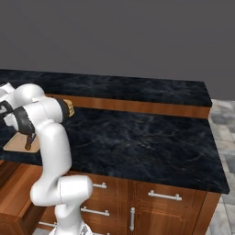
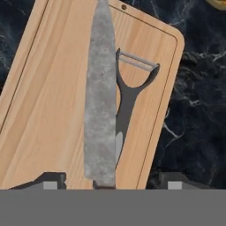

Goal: Open the drawer on the left and place the cutting tools on the cutting board.

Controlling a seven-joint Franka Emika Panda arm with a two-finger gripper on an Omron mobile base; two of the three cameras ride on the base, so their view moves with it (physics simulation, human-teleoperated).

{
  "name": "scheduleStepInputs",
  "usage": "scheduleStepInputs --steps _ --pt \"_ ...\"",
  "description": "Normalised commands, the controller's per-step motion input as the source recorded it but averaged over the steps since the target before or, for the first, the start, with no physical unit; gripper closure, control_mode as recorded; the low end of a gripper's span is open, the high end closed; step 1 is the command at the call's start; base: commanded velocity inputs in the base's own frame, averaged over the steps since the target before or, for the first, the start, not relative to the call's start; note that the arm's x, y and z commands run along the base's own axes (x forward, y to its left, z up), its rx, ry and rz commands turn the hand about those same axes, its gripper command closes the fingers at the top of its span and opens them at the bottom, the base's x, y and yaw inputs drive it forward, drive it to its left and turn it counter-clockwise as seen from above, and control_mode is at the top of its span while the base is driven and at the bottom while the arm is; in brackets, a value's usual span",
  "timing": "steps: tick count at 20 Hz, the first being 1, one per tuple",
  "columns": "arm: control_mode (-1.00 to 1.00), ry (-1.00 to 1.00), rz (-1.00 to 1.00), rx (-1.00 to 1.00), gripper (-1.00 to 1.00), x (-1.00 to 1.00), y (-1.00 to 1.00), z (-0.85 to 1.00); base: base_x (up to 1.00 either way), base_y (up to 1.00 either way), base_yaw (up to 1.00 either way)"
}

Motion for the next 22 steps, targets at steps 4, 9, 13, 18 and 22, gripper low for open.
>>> scheduleStepInputs --steps 4,9,13,18,22 --pt "-1.00 -0.06 -0.03 0.01 -1.00 -0.12 -0.02 0.41 0.00 0.00 0.00" --pt "-1.00 -0.24 0.00 0.05 -1.00 -0.93 -0.65 0.23 0.00 0.00 0.00" --pt "-1.00 -0.24 0.00 0.05 -1.00 -1.00 -1.00 -0.06 0.00 0.00 0.00" --pt "-1.00 -0.26 0.00 0.09 -1.00 -1.00 -1.00 -0.18 0.00 0.00 0.00" --pt "-1.00 -0.33 -0.01 0.25 -1.00 -1.00 -1.00 0.42 0.00 0.00 0.00"
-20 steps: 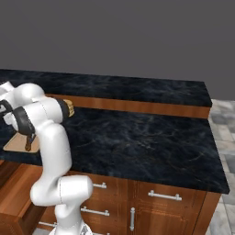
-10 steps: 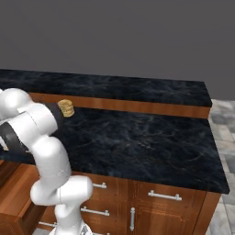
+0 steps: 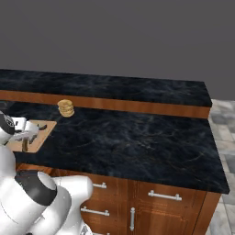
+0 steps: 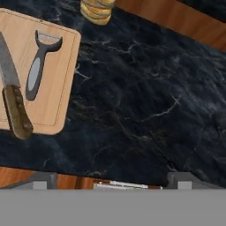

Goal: Open the drawer on the left and place the cutting tools on the cutting board.

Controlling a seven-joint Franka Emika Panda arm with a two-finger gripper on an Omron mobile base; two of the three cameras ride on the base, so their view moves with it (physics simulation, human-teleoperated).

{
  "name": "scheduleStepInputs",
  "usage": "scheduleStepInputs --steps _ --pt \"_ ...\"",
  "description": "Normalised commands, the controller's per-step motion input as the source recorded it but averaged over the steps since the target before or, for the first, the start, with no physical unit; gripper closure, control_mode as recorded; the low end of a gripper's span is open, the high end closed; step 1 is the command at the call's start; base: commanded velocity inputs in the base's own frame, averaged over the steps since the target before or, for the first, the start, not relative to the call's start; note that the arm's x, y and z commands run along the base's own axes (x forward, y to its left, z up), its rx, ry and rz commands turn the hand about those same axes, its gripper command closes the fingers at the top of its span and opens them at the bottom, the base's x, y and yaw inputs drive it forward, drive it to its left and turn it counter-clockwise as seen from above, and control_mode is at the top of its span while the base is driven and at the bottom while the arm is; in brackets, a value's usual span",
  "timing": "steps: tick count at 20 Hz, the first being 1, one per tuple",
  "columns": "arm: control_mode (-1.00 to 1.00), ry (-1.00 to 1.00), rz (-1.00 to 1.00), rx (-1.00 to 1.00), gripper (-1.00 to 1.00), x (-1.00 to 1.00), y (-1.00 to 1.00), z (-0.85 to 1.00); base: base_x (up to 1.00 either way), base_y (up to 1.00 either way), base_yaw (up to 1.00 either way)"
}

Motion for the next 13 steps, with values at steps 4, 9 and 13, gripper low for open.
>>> scheduleStepInputs --steps 4,9,13 --pt "-1.00 -0.23 -0.08 0.34 -1.00 -1.00 -1.00 0.98 0.00 0.00 0.00" --pt "-1.00 -0.14 -0.07 0.29 -1.00 -1.00 -0.98 0.93 0.00 0.00 0.00" --pt "-1.00 -0.05 0.00 0.30 -1.00 -1.00 -1.00 0.85 0.00 0.00 0.00"
